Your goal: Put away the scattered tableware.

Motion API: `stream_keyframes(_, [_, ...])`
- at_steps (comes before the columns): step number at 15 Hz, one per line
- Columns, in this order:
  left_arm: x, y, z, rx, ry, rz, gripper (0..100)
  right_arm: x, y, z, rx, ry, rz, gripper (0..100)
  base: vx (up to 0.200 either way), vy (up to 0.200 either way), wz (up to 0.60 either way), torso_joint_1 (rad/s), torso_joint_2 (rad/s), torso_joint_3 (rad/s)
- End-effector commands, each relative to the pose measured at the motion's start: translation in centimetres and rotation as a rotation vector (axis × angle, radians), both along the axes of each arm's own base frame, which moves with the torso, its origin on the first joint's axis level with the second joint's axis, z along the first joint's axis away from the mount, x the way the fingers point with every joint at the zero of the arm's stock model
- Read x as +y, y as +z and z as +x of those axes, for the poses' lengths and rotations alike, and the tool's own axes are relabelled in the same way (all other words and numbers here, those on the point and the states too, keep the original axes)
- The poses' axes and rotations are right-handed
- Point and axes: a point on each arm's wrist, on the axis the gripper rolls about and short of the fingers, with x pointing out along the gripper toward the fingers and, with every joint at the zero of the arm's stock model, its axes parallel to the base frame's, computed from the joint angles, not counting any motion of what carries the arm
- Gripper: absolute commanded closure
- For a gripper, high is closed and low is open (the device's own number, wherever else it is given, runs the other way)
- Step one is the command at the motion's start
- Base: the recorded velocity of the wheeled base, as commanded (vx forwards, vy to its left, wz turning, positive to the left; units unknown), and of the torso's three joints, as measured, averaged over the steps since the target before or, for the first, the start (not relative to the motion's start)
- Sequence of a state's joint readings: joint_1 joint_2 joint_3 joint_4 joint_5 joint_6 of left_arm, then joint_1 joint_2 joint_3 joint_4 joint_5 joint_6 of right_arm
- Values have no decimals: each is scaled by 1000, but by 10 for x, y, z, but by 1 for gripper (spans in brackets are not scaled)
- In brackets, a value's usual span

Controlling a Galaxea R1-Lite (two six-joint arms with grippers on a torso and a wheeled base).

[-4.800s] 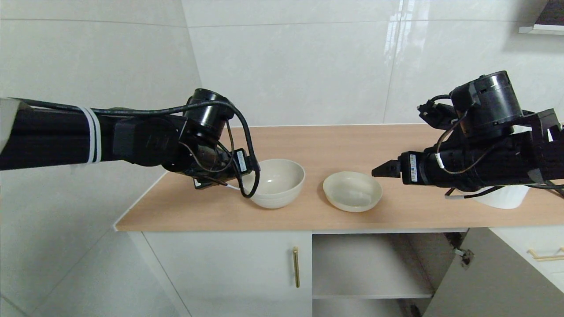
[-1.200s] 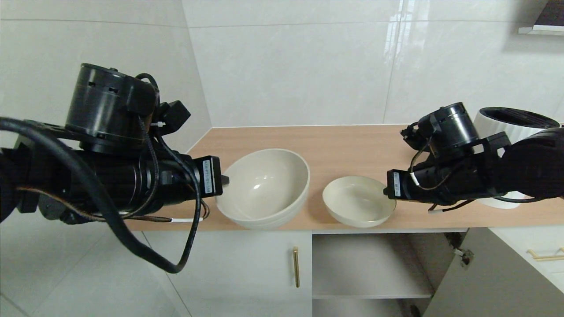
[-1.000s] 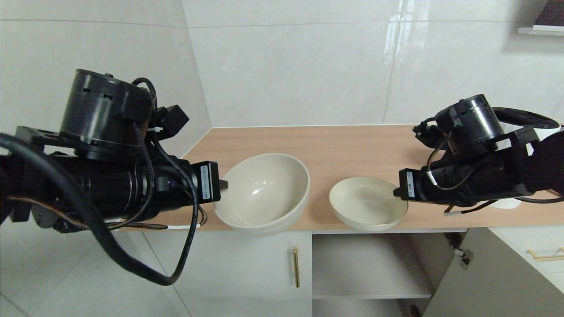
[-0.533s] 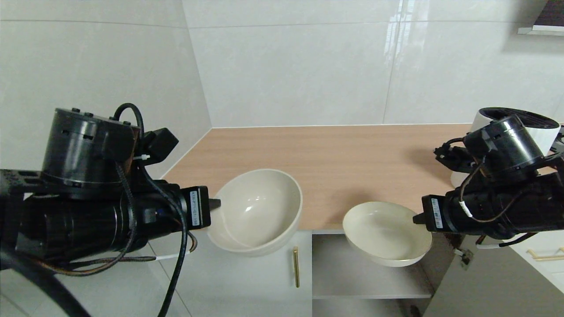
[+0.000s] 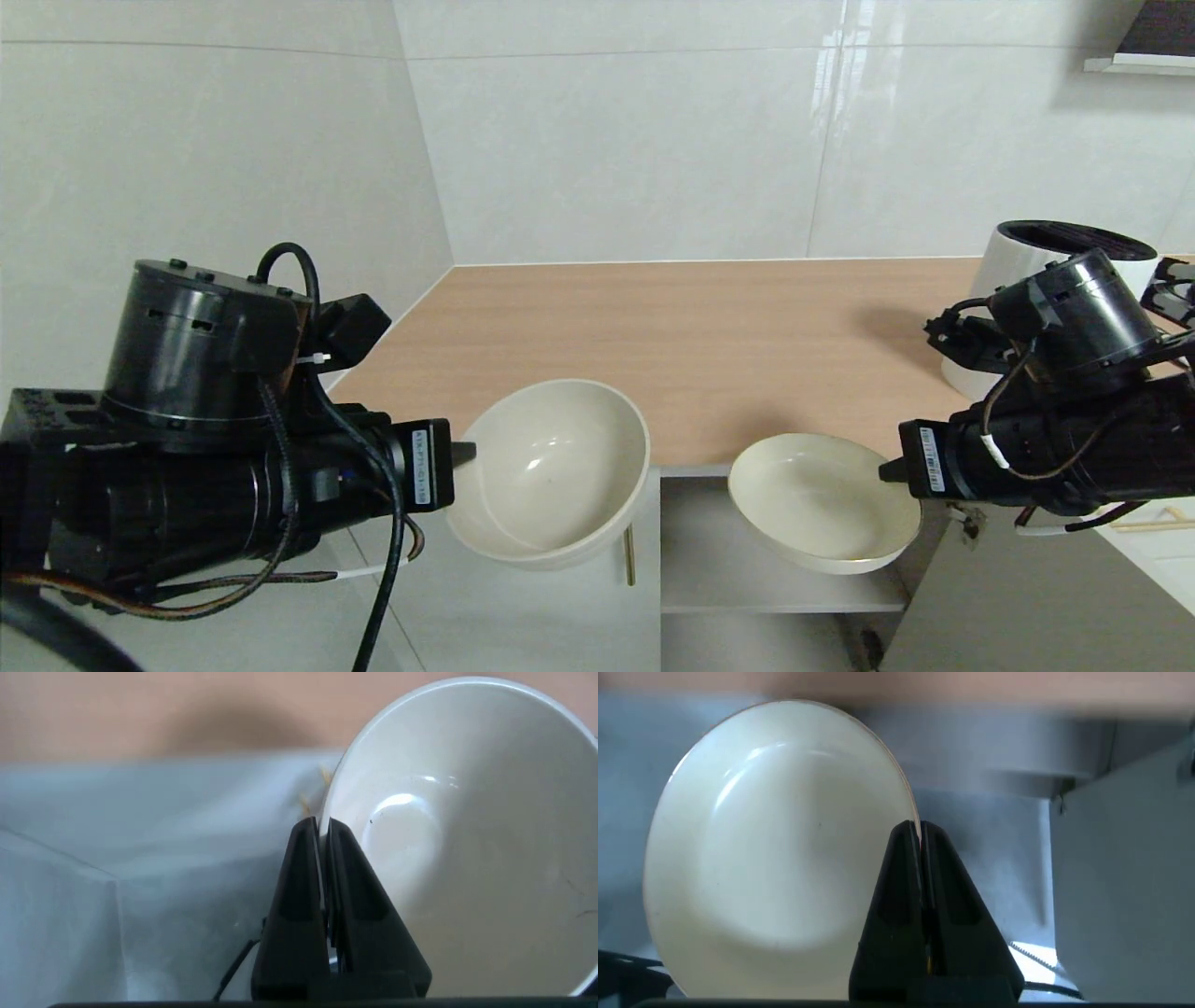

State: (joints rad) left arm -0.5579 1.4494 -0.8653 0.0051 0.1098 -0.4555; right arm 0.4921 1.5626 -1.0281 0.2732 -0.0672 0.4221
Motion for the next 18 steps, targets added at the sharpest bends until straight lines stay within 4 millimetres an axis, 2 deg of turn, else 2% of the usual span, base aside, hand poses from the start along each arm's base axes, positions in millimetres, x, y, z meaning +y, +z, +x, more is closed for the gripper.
stream_keyframes(1, [-1, -1, 1, 3, -1, 4, 100, 2, -4, 4, 10, 0, -6, 100, -200, 0, 0, -7, -7, 7])
stream_keyframes(4, [-1, -3, 2, 10, -1, 8, 100, 1, -2, 3, 2, -1, 0, 100, -200, 0, 0, -1, 5, 1])
stream_keyframes(14, [-3, -6, 4, 20, -2, 16, 100, 2, -8, 5, 19, -4, -16, 100, 0, 0, 0, 0, 0, 0])
stream_keyframes(18, [-2, -8, 3, 24, -9, 28, 100, 2, -10, 4, 20, -3, -17, 100, 0, 0, 0, -113, 312, 191])
